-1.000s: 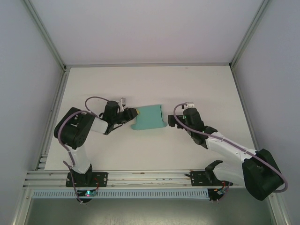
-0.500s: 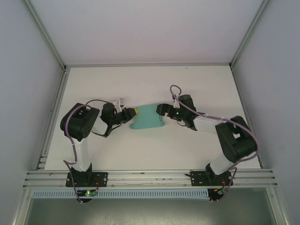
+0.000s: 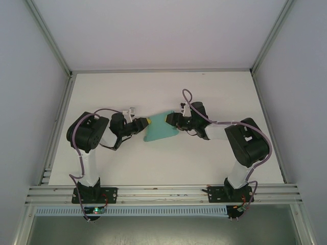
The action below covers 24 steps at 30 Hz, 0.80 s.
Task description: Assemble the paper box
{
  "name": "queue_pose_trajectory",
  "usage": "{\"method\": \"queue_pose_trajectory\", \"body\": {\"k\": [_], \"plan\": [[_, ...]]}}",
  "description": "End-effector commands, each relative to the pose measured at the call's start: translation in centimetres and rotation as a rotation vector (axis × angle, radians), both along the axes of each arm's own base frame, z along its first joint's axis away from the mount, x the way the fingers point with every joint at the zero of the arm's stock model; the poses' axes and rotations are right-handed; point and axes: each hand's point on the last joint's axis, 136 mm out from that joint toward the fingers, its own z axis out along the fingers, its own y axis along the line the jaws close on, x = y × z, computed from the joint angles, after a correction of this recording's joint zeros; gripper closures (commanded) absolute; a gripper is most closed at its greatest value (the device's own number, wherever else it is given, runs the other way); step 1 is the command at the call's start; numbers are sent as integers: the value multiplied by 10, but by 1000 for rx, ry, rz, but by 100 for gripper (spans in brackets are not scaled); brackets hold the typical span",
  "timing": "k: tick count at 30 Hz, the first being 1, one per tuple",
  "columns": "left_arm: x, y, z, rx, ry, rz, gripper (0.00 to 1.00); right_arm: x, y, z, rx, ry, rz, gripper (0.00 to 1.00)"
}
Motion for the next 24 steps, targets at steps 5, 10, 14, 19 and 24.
{"method": "queue_pose_trajectory", "body": {"k": [5,10,14,19,24], "plan": [[-2,9,37,55,-143,19,0,-11,-13,18,3,6,-5,52],[-9,12,70,400,-293,18,0,-26,-29,20,-29,81,-50,55],[-39,-8,105,787,-574,-100,0,-30,-52,22,-51,239,-132,56],[-99,-65,123,933,-964,-389,0,-31,-76,36,88,448,-220,59],[-120,-98,97,1224,-1158,-563,0,-45,-87,52,155,548,-250,61]]}}
